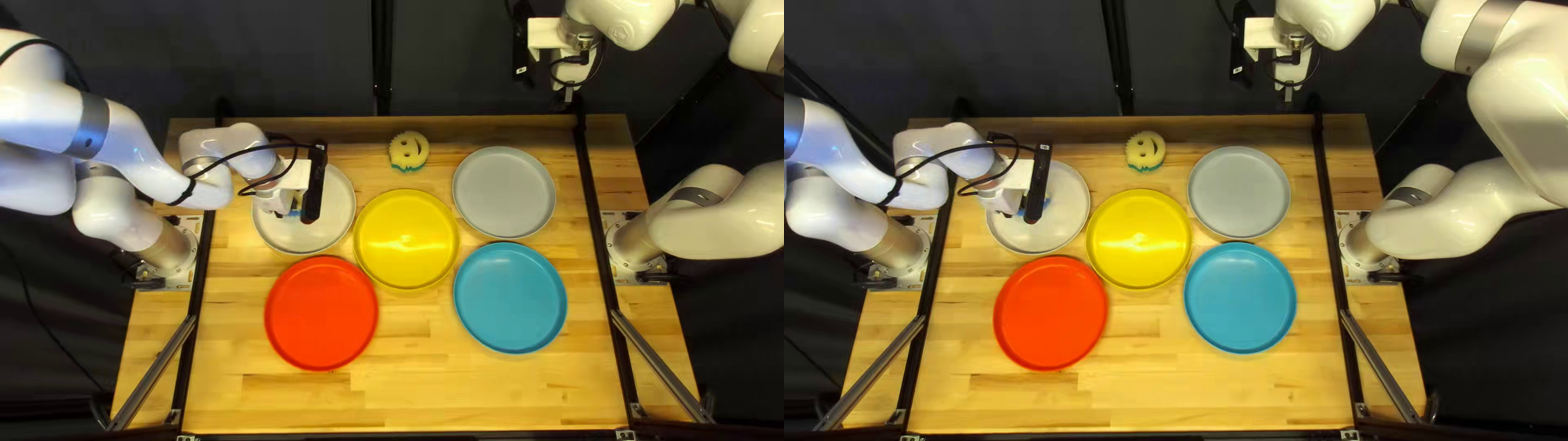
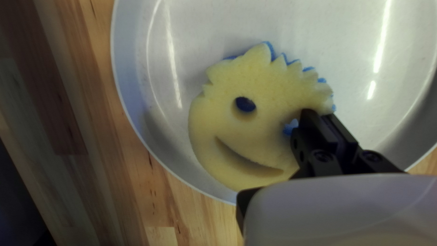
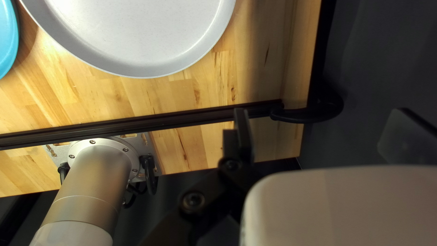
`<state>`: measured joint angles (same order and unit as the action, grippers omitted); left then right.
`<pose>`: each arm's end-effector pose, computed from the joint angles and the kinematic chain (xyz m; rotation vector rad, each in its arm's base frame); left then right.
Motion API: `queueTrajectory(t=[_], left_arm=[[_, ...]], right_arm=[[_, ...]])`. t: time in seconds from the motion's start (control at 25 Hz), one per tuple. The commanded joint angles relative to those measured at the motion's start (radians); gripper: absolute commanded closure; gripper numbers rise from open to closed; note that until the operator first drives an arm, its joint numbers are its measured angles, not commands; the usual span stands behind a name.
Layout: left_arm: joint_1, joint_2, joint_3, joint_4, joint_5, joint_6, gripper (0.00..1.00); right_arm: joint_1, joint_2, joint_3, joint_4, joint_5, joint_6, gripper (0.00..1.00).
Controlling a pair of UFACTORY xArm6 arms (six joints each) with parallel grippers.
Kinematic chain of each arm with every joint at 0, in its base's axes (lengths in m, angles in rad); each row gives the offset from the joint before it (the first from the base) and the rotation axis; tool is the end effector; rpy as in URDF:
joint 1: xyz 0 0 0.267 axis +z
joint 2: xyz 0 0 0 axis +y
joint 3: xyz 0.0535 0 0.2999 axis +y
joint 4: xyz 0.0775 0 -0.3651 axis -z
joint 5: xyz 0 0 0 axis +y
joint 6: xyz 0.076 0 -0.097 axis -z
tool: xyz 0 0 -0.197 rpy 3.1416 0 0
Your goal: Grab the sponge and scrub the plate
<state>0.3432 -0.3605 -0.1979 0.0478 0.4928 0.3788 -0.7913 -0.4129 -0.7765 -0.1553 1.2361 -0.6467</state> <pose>0.2800 0.1037 0.0096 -3.0926 0.1191 -0.0819 0.2250 -0.2833 0.2048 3.0532 -0.1376 -0.2004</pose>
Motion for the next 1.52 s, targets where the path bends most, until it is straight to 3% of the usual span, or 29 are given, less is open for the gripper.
queueTrajectory(t=[0.04, 0.28, 0.52, 1.16, 1.4, 1.52], left_arm=[[0.004, 0.057, -0.051, -0.006, -0.006, 0.011, 1.0], [-0.004, 0.164, -0.152, -0.013, -0.018, 0.024, 1.0], [-0.033, 0.203, -0.21, -0.01, -0.008, 0.016, 1.0], [0.071, -0.014, 0.024, -0.035, 0.007, 0.09, 1.0], [0.03, 0.052, -0.035, -0.041, -0.003, 0.058, 1.0], [-0.004, 0.14, -0.096, -0.051, -0.044, 0.044, 1.0]], right_arm=[[0.0, 0.0, 0.0, 0.0, 0.0, 0.0, 0.0], [0.0, 0.0, 0.0, 0.0, 0.0, 0.0, 0.0], [0.0, 0.0, 0.0, 0.0, 0.0, 0.0, 0.0], [0.0, 0.0, 0.0, 0.0, 0.0, 0.0, 0.0], [0.0, 0.0, 0.0, 0.0, 0.0, 0.0, 0.0], [0.0, 0.0, 0.0, 0.0, 0.0, 0.0, 0.0]])
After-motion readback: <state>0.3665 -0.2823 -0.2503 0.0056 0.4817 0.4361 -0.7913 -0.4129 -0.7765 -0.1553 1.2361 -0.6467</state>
